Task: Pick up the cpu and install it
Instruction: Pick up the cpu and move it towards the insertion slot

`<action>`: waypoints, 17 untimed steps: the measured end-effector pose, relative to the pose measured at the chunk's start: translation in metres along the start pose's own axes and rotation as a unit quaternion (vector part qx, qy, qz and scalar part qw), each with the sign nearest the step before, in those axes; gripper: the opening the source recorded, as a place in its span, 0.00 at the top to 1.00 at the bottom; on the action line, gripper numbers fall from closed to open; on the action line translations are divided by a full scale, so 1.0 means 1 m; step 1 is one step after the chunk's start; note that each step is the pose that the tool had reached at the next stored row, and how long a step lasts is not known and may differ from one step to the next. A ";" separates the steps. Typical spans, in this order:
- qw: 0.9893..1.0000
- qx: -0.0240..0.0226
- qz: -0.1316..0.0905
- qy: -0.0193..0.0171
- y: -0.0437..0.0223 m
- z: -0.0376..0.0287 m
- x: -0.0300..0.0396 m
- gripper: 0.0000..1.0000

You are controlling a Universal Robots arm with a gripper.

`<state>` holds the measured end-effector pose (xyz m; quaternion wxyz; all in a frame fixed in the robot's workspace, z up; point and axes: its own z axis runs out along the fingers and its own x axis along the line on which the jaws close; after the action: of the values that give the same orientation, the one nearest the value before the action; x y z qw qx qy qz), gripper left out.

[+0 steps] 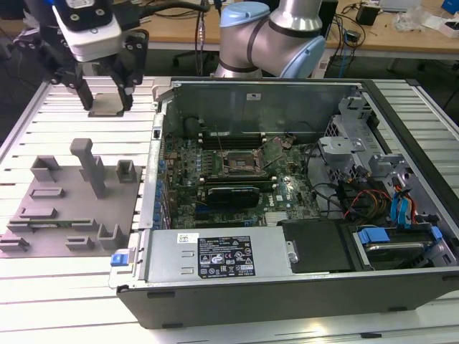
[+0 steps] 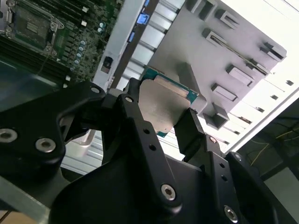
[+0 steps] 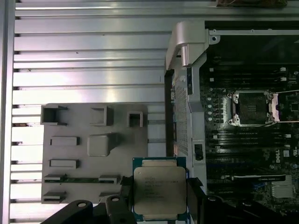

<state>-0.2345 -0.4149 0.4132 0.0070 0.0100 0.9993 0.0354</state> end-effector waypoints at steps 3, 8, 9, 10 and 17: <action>1.000 0.000 0.000 0.000 0.0002 0.0002 -0.0099 0.45; 1.000 0.000 0.000 0.000 0.0005 0.0004 -0.0259 0.45; 1.000 0.000 0.000 0.000 0.0006 0.0004 -0.0303 0.45; 1.000 0.000 0.000 0.000 0.0006 0.0005 -0.0330 0.45; 1.000 0.000 0.000 0.000 0.0012 0.0009 -0.0601 0.45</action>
<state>-0.1743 -0.4149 0.4132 0.0070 0.0100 0.9993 0.0354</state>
